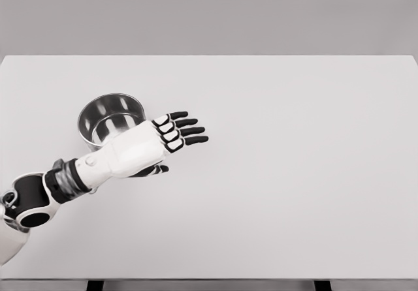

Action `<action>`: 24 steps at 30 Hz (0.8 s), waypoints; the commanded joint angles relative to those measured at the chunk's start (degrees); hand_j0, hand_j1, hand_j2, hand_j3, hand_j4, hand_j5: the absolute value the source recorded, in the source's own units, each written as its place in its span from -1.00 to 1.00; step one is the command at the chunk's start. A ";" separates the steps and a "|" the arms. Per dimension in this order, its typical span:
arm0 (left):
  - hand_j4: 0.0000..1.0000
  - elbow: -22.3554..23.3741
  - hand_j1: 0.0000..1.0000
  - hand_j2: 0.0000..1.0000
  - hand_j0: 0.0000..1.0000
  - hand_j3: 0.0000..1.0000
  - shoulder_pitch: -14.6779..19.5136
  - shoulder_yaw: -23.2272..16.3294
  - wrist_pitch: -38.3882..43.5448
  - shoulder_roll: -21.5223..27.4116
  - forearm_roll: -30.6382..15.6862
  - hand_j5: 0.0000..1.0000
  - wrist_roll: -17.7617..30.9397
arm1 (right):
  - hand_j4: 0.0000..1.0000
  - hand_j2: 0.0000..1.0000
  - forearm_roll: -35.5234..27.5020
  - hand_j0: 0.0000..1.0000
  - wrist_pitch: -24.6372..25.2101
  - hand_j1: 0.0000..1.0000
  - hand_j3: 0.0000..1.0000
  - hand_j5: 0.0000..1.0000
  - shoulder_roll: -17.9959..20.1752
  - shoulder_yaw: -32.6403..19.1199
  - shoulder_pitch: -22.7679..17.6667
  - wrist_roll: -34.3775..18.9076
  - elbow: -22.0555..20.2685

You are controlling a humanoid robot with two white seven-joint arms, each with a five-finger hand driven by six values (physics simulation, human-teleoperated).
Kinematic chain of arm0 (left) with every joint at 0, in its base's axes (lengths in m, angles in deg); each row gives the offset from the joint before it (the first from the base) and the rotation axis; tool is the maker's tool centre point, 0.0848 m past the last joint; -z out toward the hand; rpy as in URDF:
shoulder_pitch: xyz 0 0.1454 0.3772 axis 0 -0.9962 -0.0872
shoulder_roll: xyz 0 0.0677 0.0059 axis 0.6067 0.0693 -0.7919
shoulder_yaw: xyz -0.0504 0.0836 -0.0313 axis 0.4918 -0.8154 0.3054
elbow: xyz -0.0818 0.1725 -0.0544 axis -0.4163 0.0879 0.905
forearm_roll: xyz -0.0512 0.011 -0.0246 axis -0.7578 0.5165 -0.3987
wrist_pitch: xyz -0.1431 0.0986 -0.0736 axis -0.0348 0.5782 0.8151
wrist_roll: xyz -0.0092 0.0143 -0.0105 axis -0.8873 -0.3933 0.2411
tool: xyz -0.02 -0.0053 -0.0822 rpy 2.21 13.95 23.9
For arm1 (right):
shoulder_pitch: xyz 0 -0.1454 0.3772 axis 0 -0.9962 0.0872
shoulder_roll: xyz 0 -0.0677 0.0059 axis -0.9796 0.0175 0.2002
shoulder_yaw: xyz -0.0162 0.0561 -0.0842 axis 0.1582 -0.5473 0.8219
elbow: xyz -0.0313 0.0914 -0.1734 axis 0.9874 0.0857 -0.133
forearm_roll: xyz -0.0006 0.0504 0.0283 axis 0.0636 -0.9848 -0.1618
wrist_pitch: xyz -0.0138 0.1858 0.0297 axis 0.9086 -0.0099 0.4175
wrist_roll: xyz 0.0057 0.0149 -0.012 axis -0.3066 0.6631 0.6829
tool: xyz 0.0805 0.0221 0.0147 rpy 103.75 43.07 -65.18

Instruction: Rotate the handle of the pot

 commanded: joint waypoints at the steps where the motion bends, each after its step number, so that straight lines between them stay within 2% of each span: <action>1: 1.00 0.04 1.00 1.00 1.00 1.00 0.00 -0.06 0.00 -0.06 0.05 1.00 -0.15 | 1.00 1.00 -0.05 1.00 -0.02 1.00 1.00 1.00 0.00 -0.01 0.00 0.00 0.01; 17: 1.00 3.11 1.00 1.00 1.00 1.00 -0.70 0.82 0.00 0.38 1.28 1.00 -1.03 | 1.00 1.00 -0.05 1.00 -0.02 1.00 1.00 1.00 0.00 -0.01 0.09 0.00 -0.08; 21: 1.00 4.08 1.00 1.00 1.00 1.00 -0.88 2.40 0.00 0.47 1.28 1.00 -1.03 | 1.00 1.00 -0.05 1.00 -0.02 1.00 1.00 1.00 0.00 -0.01 0.09 0.00 0.01; 24: 1.00 6.54 1.00 1.00 1.00 1.00 -0.79 2.49 0.00 0.56 1.37 1.00 -1.03 | 1.00 1.00 -0.05 1.00 -0.02 1.00 1.00 1.00 0.00 -0.01 0.00 0.00 0.01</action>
